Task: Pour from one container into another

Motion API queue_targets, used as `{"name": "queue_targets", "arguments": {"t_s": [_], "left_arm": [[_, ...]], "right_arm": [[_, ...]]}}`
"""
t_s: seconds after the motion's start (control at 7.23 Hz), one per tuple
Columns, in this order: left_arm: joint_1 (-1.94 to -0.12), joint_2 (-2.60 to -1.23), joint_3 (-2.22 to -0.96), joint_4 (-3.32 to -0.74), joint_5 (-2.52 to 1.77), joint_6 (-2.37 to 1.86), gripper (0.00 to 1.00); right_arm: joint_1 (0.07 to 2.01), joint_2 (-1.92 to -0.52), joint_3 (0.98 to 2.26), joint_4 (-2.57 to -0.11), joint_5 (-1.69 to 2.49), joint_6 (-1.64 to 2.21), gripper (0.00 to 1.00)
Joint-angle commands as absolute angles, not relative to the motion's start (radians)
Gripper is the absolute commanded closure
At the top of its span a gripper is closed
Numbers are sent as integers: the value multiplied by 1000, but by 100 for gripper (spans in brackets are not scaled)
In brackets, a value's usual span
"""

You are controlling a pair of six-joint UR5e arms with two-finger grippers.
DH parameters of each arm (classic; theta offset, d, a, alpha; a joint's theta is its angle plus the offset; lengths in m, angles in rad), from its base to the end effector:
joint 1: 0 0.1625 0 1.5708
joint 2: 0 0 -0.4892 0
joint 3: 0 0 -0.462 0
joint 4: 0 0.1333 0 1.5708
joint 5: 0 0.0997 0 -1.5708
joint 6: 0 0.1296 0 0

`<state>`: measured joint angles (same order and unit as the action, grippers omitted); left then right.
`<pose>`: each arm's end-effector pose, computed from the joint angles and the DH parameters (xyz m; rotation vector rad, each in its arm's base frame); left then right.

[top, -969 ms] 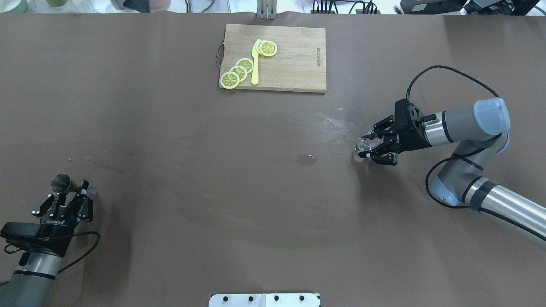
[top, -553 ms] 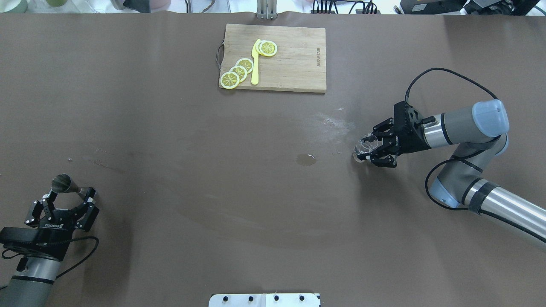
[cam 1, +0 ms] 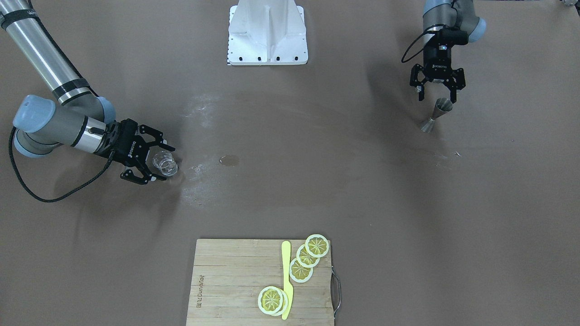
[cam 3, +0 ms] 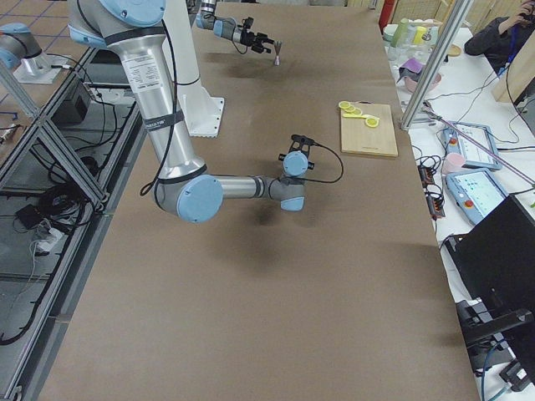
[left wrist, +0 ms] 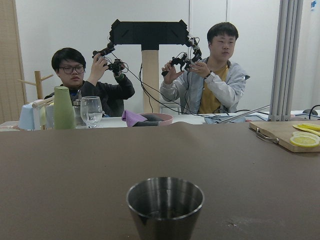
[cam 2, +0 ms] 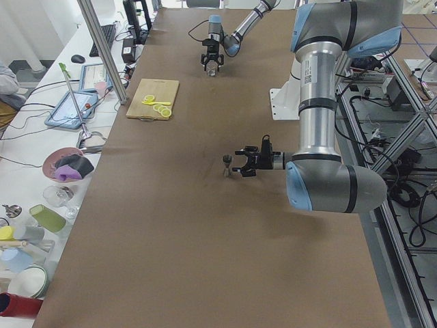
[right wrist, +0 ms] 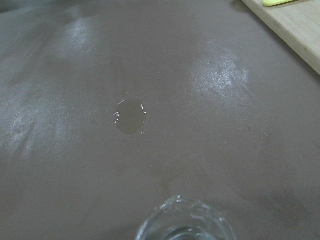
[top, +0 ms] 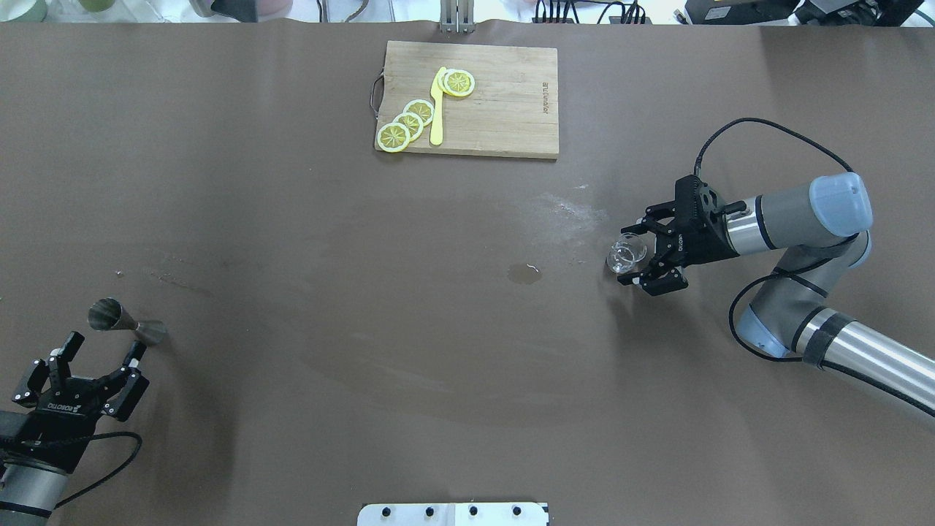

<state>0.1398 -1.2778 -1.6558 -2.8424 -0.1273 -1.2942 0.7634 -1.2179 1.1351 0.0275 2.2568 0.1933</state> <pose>0.4064 -0.2072 0.6471 1.3223 0.7586 -0.4319 -0.4957 -0.5453 0.5658 1.0526 -1.2257 -0.9974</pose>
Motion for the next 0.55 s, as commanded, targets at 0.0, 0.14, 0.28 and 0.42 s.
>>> {"name": "queue_targets", "arguments": {"t_s": [0.0,0.14,0.28,0.42], "left_arm": [[160,-1206,-1742,-2846,-126,-1298,1],[156,-1165,-1788,-2847,-135,-1299,1],[150,-1146,-1804,-2850,-149,-1298,1],[115,-1109,-1831,-2858,-222,-1299,1]], "right_arm": [[765,-1218,1141,29,2258,195,1],[776,-1219,1160,29,2260,202,1],[787,-1224,1178,29,2264,198,0],[796,-1256,1230,25,2263,207,0]]}}
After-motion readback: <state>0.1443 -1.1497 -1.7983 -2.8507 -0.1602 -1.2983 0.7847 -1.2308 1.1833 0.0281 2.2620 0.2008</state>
